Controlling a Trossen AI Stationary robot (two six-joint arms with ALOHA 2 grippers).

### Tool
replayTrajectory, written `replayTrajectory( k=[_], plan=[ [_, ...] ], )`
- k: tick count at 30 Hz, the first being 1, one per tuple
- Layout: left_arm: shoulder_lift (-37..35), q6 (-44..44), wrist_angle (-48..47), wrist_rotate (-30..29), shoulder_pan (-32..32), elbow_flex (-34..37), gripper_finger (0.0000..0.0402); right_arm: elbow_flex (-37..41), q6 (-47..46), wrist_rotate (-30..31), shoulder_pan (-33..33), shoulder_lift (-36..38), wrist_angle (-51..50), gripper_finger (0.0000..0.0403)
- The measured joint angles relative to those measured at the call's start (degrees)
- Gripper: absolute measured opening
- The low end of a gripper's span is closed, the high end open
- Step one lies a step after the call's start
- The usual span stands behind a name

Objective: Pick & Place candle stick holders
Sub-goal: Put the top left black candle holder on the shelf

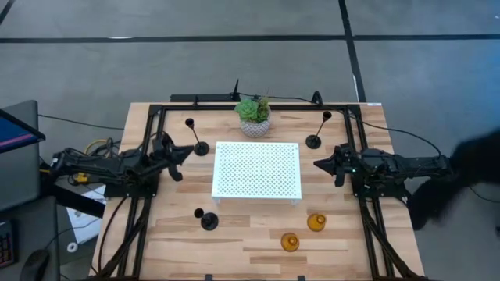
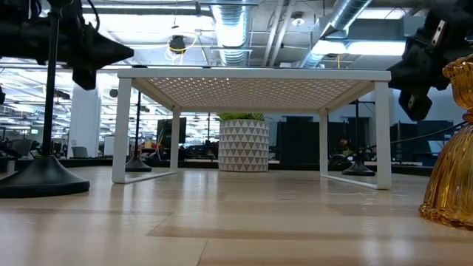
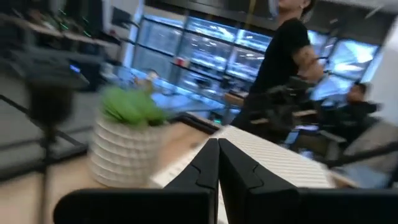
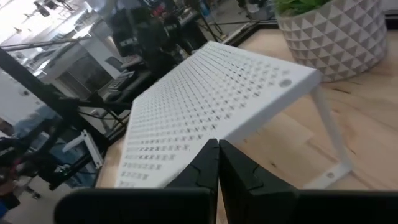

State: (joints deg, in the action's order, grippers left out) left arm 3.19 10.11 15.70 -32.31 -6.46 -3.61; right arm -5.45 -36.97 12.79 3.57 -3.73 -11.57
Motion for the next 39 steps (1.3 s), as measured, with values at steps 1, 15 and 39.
replayTrajectory(
  k=[1, 15, 39],
  plan=[
    [0.68, -1.35, -0.11, -1.78, 0.00, -0.46, 0.0004, 0.00, 0.00, 0.14, 0.00, -0.01, -0.56, 0.0000],
    [18.18, -5.33, -0.72, -23.24, -0.02, -2.54, 0.0003, 0.00, -0.14, 0.82, 0.00, 0.00, -1.69, 0.0000],
    [22.85, -2.00, -0.19, -28.92, 1.40, -2.54, 0.0119, -0.04, -0.07, 3.77, 0.00, -0.02, -3.68, 0.0000]
  ],
)
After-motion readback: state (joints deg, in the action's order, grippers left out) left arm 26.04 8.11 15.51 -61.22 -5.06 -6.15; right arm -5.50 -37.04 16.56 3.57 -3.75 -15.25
